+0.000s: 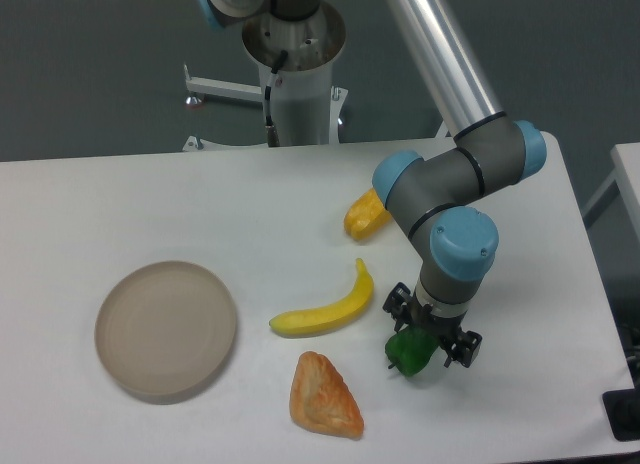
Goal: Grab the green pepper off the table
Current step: 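Close the gripper fingers around the green bell pepper, then lift the green bell pepper up off the table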
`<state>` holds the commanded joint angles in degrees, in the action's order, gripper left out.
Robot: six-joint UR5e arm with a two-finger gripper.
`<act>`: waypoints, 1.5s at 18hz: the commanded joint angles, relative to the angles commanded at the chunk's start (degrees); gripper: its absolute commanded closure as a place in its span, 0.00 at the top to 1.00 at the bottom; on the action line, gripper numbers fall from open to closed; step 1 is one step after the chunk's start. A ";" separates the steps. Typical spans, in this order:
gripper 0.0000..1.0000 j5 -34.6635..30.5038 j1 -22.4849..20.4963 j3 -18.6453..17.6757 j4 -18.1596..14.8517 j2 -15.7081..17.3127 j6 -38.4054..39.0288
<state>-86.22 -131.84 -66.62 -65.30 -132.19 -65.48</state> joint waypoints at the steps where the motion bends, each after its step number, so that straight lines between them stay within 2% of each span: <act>1: 0.64 -0.09 0.09 -0.09 0.00 0.00 0.00; 5: 0.46 -0.09 0.26 0.00 0.00 0.09 0.09; 8: 0.40 -0.09 0.26 0.09 0.00 0.26 0.00; 13: 0.40 -0.70 0.26 0.79 -0.79 2.19 -0.09; 15: 0.40 -0.79 0.44 0.70 -4.11 5.51 -0.52; 20: 0.40 -1.58 0.44 0.35 -7.73 9.66 -2.28; 23: 0.40 -2.98 0.44 0.00 -8.17 11.34 -4.30; 27: 0.40 -3.87 0.35 1.66 -8.09 11.43 -6.85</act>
<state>-90.09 -131.48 -64.96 -73.39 -120.76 -72.32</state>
